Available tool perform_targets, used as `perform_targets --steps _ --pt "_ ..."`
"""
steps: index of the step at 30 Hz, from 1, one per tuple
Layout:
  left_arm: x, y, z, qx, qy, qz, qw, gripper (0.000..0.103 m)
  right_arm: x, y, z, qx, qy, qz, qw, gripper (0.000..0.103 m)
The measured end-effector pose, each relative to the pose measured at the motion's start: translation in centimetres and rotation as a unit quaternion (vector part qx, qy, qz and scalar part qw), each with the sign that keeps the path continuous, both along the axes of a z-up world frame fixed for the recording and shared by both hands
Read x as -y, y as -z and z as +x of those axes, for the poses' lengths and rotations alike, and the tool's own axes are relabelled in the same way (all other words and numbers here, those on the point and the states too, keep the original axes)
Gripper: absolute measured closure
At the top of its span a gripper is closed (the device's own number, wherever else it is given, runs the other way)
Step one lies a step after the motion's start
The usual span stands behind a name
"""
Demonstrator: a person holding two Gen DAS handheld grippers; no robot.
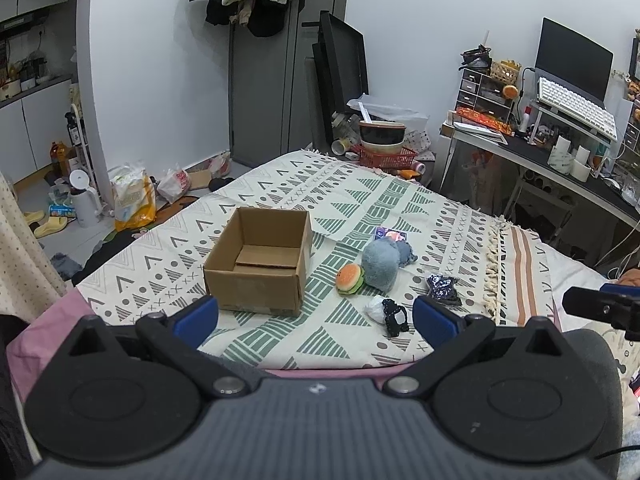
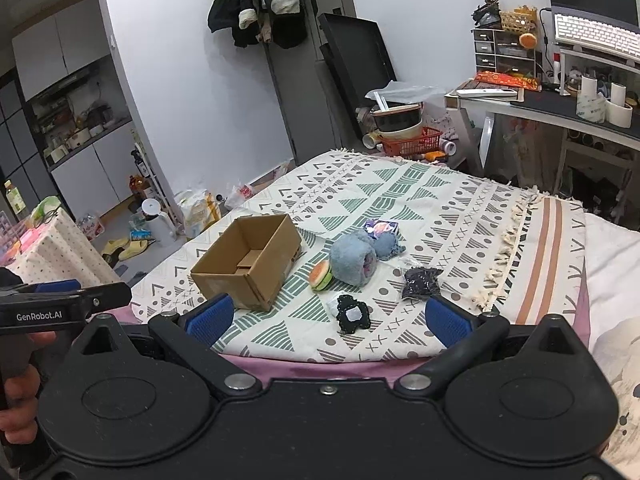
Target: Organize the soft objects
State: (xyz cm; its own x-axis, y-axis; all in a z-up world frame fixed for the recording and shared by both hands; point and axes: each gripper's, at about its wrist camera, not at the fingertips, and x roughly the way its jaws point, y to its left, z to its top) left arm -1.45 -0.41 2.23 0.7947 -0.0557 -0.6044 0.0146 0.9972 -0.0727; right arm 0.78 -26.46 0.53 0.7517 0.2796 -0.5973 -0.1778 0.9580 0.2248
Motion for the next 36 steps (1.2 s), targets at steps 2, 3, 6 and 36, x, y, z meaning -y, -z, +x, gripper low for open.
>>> perform_targets --steps 2,3,6,36 --pt "0.0 0.0 0.0 0.000 0.000 -0.001 1.0000 0.001 0.0 0.2 0.1 -0.003 -0.002 -0.001 1.000 0.000" --pt "0.0 0.0 0.0 -0.001 -0.001 -0.001 1.0000 0.001 -0.1 0.3 0.1 -0.005 -0.002 -0.003 1.000 0.000" --pt "0.1 0.0 0.0 -0.002 -0.001 -0.001 1.0000 0.001 -0.1 0.2 0.0 -0.002 -0.005 -0.003 1.000 0.000" --pt "2.0 2.2 2.6 -0.012 0.013 -0.013 0.9998 0.001 0.9 1.9 2.3 -0.018 -0.014 -0.012 1.000 0.000"
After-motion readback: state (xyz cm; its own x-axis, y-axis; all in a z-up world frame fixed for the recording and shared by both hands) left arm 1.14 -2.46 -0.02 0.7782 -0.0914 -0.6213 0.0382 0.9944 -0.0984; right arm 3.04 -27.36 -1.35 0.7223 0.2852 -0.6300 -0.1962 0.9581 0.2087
